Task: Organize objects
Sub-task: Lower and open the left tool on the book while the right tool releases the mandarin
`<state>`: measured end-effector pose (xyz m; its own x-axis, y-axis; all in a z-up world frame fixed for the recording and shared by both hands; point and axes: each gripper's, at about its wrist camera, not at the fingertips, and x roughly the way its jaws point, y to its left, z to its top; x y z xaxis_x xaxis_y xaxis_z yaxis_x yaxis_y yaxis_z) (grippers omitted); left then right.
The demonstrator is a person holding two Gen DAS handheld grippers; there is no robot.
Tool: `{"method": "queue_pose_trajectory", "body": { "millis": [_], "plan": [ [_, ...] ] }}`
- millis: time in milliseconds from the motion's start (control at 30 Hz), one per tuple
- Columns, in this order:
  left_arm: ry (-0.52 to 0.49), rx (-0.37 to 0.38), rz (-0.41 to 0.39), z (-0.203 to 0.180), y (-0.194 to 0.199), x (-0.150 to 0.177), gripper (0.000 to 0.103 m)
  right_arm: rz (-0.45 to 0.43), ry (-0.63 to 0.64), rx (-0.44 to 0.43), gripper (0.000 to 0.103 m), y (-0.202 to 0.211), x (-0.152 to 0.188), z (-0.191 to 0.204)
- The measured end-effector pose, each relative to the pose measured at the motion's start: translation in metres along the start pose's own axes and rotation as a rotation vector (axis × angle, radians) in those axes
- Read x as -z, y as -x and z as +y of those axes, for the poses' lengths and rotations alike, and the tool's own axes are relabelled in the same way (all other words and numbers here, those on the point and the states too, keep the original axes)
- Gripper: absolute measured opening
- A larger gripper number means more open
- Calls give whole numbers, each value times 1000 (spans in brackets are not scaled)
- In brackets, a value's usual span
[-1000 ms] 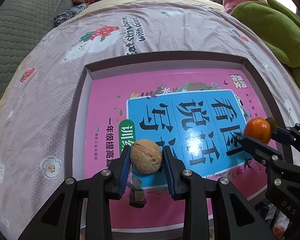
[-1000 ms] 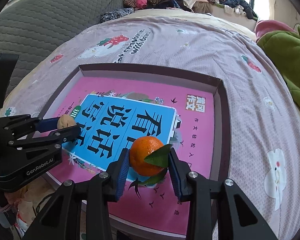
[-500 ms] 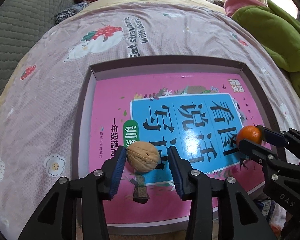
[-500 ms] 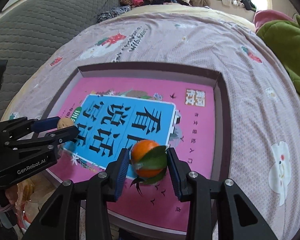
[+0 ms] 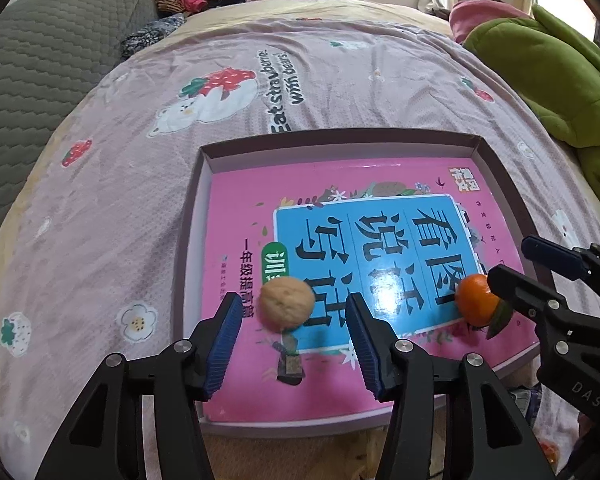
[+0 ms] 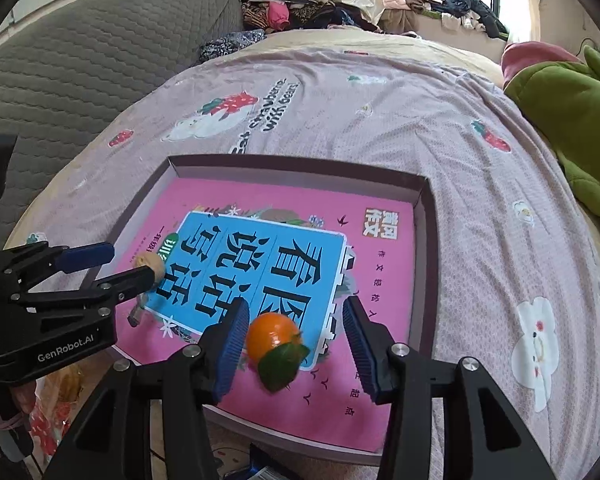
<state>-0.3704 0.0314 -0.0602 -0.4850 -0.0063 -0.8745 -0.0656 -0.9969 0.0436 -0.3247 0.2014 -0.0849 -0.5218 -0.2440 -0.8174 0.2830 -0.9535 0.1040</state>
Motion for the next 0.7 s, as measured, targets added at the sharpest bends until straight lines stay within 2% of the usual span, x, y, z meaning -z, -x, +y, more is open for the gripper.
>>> {"method": "queue_pose_trajectory", "body": {
  "millis": [533,600,700],
  "plan": [
    [26,1,-88,20,68,16,57,-110,18,-1,51,70,6,27],
    [29,4,-104,21,77,20,62,-126,17,1,51,80,7,29],
    [28,3,-120,20,87,24,62,-159,19,7,52,95,8,34]
  ]
}}
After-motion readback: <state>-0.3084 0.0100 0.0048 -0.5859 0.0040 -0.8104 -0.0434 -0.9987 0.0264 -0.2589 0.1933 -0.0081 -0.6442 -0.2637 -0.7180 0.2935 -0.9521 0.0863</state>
